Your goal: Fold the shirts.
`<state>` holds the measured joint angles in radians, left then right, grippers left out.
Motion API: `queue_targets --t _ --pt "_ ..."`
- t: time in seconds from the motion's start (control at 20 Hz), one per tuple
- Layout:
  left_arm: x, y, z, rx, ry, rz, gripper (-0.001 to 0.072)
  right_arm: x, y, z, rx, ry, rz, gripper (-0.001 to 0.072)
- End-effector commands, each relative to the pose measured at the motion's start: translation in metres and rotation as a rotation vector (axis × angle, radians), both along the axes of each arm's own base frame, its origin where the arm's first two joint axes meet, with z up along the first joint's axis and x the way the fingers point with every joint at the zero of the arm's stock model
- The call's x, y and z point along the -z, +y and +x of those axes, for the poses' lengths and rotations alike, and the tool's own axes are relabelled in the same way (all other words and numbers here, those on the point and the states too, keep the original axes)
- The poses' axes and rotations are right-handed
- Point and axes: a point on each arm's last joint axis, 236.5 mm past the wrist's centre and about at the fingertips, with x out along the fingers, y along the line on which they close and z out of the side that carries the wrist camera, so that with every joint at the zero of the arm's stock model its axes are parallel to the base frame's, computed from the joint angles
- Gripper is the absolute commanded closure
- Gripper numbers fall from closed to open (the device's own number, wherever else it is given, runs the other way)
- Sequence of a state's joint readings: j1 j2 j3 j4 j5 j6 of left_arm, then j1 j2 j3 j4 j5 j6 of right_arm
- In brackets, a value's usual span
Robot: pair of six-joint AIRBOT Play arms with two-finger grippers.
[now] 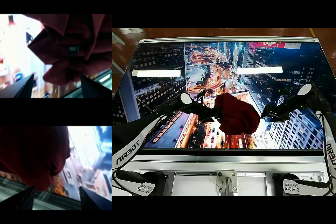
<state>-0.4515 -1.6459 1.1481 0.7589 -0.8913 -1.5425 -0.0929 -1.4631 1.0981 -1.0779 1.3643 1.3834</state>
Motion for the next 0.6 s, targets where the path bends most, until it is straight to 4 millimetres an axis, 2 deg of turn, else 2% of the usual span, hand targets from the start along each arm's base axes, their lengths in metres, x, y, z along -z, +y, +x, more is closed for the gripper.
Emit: queue_targets --t 0.0,0.05,0.15,0.2,0.35,0.5,0.55 --pt "0.011 -0.024 0.004 -0.058 0.015 -0.075 0.0004 0.008 0.023 0.002 -0.01 0.015 0.046 0.0039" --pt "0.012 -0.028 0.004 -0.062 0.018 -0.089 0.004 0.008 0.026 0.002 -0.007 0.014 0.052 0.0039" --pt "0.013 -0.028 0.008 -0.08 0.007 -0.089 0.0593 0.009 0.033 0.0 -0.022 0.021 0.061 0.0039" --pt "0.013 -0.027 0.011 -0.087 0.001 -0.089 0.0667 0.011 0.038 -0.002 -0.035 0.028 0.064 0.0039" --pt "0.007 -0.02 0.016 -0.067 -0.027 -0.094 0.0667 0.023 0.055 -0.005 -0.075 0.041 0.059 0.0039" --pt "-0.008 -0.014 0.021 -0.047 -0.07 -0.106 0.0668 0.038 0.07 -0.007 -0.108 0.051 0.049 0.0041" --pt "-0.014 -0.011 0.024 -0.05 -0.086 -0.106 0.0669 0.042 0.073 -0.008 -0.118 0.054 0.043 0.008"
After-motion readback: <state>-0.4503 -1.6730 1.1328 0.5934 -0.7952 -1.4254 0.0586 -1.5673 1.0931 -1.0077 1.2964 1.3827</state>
